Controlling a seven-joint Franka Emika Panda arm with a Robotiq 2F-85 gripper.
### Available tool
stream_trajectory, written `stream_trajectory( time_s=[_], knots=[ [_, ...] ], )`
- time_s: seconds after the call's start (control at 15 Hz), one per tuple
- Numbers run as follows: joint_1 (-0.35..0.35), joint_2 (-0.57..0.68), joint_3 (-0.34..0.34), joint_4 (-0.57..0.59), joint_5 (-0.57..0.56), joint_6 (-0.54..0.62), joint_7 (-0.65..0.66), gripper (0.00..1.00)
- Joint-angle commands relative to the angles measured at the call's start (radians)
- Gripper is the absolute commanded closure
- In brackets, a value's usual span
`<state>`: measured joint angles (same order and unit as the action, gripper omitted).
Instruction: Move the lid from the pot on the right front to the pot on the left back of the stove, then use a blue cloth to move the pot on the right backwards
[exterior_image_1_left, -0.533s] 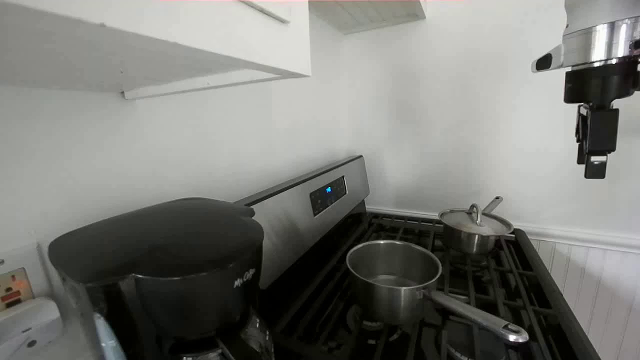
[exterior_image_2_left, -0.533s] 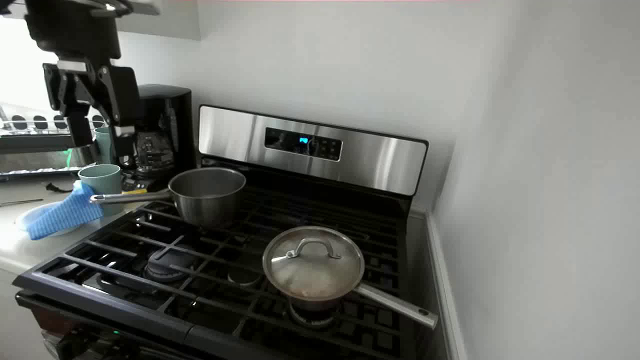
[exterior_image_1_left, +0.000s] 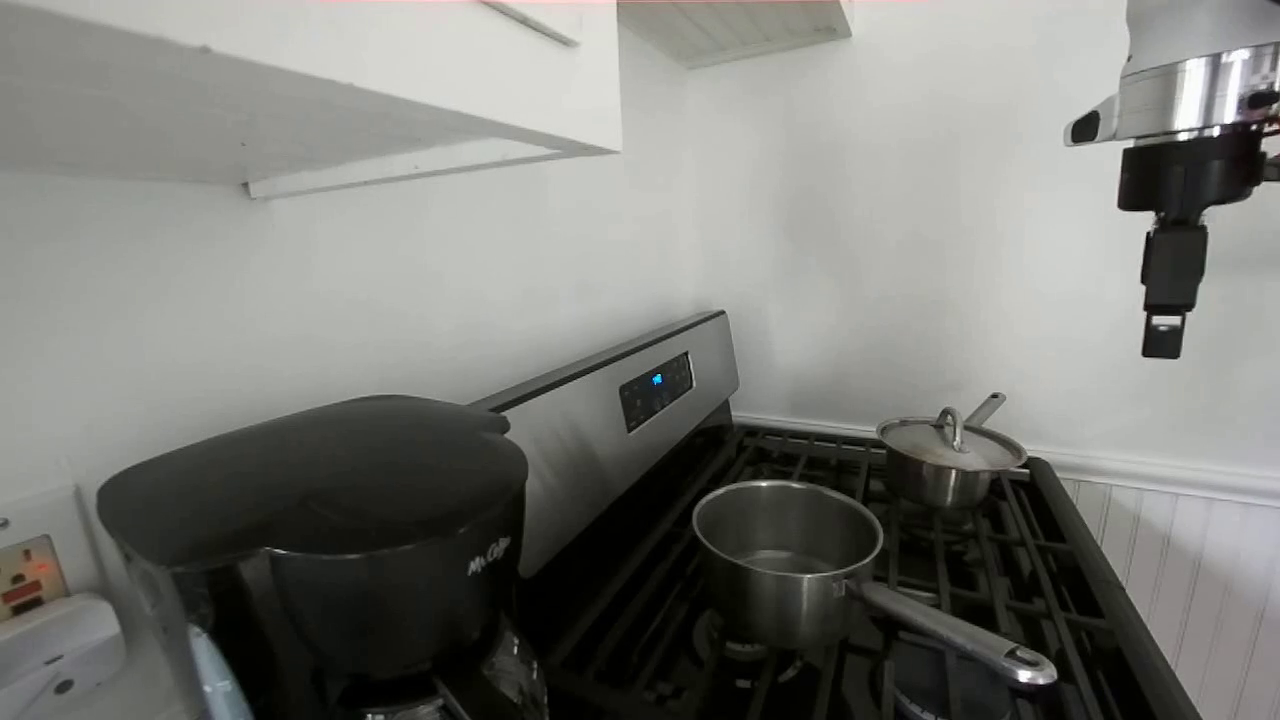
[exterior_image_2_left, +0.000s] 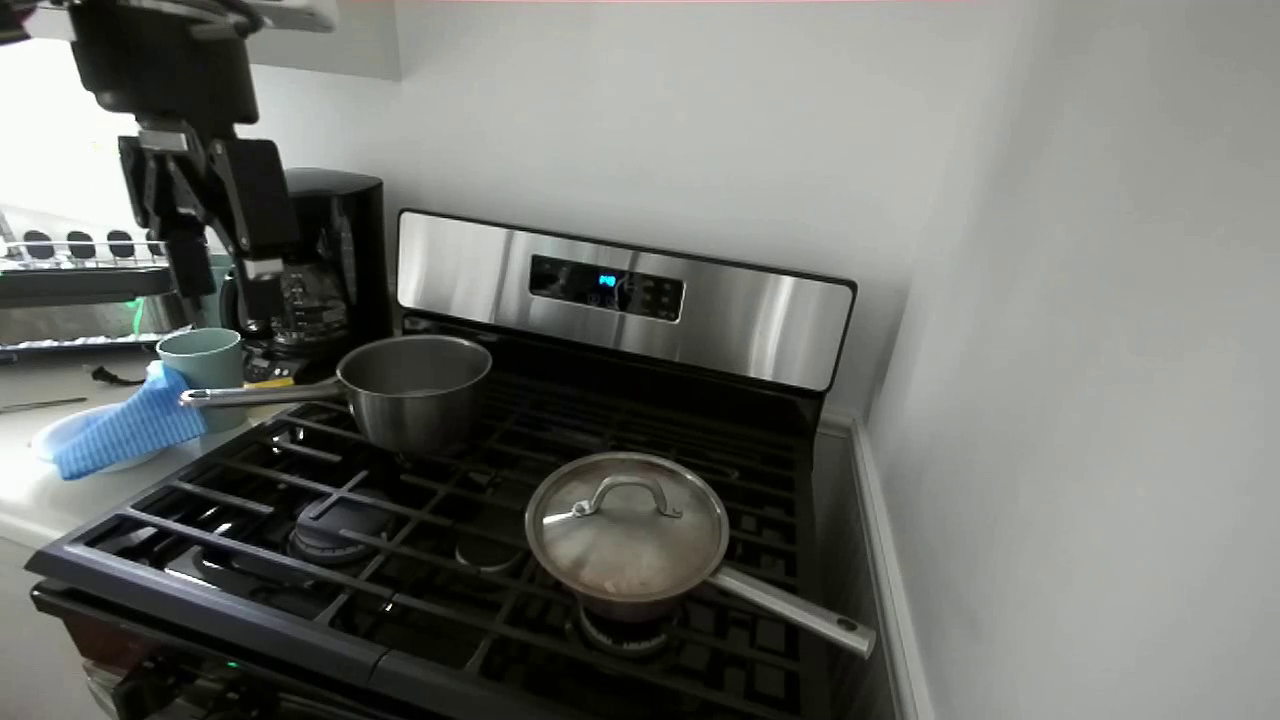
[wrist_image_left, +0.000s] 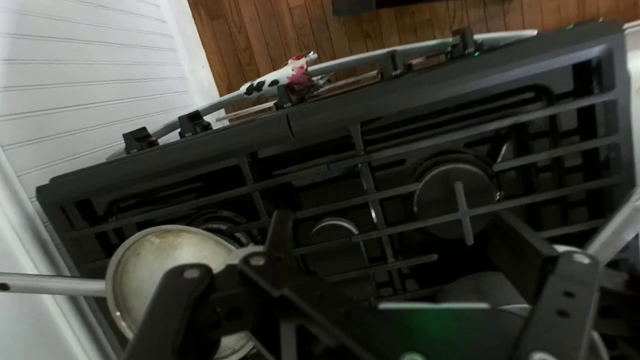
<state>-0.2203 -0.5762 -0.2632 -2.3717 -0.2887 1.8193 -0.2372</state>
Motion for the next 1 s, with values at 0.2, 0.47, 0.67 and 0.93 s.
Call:
stream_trajectory(
  time_s=[0.2, 0.47, 0.67, 0.93],
  knots=[
    [-0.126, 0.142, -0.056, -0.008, -0.058, 0.353, 0.201, 0.0],
    [-0.215, 0.262, -0.06, 0.004, -0.085, 0.514, 0.361, 0.0],
    [-0.254, 0.361, -0.054, 0.033, -0.089, 0.574, 0.5, 0.0],
    [-0.236, 0.488, -0.061, 0.091, -0.052, 0.613, 0.59, 0.0]
  ],
)
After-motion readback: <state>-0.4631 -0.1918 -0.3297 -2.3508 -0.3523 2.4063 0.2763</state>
